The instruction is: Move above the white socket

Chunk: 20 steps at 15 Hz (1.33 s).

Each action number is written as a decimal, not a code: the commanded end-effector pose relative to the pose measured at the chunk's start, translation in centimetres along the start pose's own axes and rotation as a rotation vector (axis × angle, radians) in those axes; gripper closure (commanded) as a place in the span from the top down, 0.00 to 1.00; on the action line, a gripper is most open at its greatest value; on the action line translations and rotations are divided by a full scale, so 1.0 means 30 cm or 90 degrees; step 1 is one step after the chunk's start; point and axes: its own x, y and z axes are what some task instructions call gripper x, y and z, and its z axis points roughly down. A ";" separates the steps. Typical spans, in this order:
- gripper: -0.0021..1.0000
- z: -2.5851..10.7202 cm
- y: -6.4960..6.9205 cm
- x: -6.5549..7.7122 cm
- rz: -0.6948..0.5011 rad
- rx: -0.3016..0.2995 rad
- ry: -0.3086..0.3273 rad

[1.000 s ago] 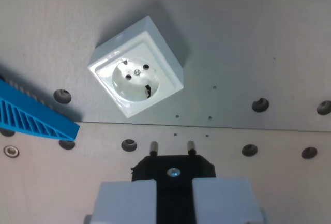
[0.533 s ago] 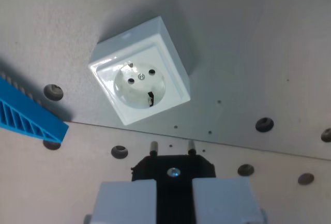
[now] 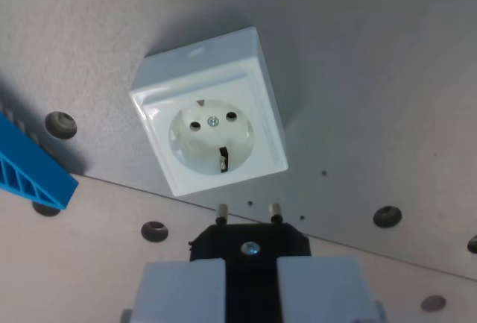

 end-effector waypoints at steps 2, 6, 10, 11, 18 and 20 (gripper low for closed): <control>0.00 0.058 -0.018 -0.011 -0.138 -0.045 0.056; 0.00 0.094 -0.030 -0.013 -0.158 -0.049 0.052; 0.00 0.123 -0.040 -0.017 -0.167 -0.053 0.054; 0.00 0.130 -0.042 -0.018 -0.168 -0.055 0.054; 0.00 0.161 -0.055 -0.022 -0.163 -0.050 0.055; 0.00 0.165 -0.057 -0.023 -0.160 -0.049 0.057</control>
